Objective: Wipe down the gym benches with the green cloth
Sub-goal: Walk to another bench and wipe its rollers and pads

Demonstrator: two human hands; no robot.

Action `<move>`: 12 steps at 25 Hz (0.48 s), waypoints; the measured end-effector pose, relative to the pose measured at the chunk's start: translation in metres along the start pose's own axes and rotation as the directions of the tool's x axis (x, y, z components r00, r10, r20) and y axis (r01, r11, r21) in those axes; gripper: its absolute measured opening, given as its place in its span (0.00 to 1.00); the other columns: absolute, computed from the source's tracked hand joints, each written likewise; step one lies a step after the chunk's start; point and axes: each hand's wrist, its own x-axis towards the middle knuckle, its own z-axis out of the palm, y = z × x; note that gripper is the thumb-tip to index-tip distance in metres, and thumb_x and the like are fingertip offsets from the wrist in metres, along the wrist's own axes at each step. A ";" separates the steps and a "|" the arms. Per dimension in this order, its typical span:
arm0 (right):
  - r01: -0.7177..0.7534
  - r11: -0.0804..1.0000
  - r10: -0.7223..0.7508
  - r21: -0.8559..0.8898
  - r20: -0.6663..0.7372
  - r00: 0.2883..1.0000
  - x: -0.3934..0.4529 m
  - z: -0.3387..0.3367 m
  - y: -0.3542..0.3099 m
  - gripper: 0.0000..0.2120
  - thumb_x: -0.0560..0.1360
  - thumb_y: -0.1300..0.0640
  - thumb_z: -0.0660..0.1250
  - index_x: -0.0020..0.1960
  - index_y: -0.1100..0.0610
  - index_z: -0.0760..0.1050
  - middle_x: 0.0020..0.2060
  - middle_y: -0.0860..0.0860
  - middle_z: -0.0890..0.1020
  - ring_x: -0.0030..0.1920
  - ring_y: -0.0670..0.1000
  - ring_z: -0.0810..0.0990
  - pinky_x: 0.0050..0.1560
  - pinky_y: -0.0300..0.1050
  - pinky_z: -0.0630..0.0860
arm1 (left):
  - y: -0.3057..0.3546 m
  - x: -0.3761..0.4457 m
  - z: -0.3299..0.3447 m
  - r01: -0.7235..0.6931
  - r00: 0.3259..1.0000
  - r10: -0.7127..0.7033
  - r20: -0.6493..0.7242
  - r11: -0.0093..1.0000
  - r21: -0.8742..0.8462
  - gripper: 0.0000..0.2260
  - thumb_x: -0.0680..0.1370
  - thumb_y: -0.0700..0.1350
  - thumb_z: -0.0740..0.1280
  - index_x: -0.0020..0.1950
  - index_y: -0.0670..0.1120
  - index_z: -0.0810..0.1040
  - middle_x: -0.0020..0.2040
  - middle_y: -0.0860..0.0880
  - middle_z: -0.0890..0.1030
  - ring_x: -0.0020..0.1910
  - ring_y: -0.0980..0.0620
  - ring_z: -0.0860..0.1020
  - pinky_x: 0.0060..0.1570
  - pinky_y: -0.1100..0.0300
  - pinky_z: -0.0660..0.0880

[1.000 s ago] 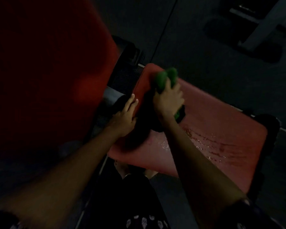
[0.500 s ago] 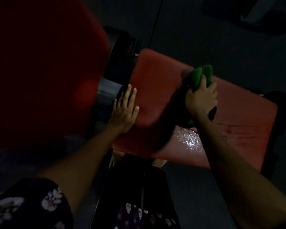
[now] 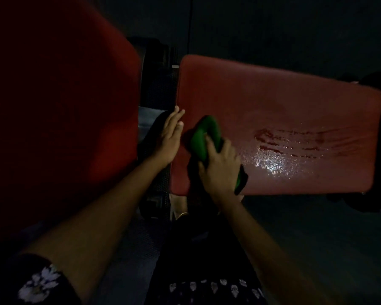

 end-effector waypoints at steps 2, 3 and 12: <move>0.245 0.967 -0.247 -0.068 -0.016 0.969 -0.022 0.012 -0.004 0.32 0.65 0.45 0.73 0.67 0.51 0.72 0.57 0.60 0.76 0.47 0.58 0.76 0.43 0.47 0.72 | 0.005 0.002 -0.004 0.010 1.000 -0.009 -0.008 1.000 0.026 0.17 0.84 0.42 0.51 0.71 0.41 0.67 0.74 0.45 0.61 0.73 0.50 0.60 0.62 0.75 0.55; 0.371 0.921 -0.375 -0.114 -0.008 0.927 -0.025 0.014 0.006 0.31 0.64 0.45 0.73 0.65 0.50 0.73 0.55 0.60 0.77 0.45 0.57 0.77 0.41 0.46 0.72 | 0.007 0.003 -0.006 0.014 1.000 -0.013 -0.017 0.998 0.065 0.17 0.84 0.45 0.51 0.70 0.42 0.68 0.73 0.45 0.63 0.72 0.50 0.62 0.63 0.71 0.57; -0.422 0.877 0.440 0.229 -0.028 0.898 -0.039 0.008 0.029 0.35 0.69 0.52 0.72 0.73 0.49 0.64 0.66 0.63 0.67 0.60 0.62 0.70 0.57 0.54 0.68 | 0.013 0.016 0.020 -0.167 0.983 0.179 0.050 0.728 0.665 0.26 0.82 0.53 0.53 0.77 0.44 0.53 0.78 0.48 0.49 0.77 0.45 0.44 0.73 0.49 0.39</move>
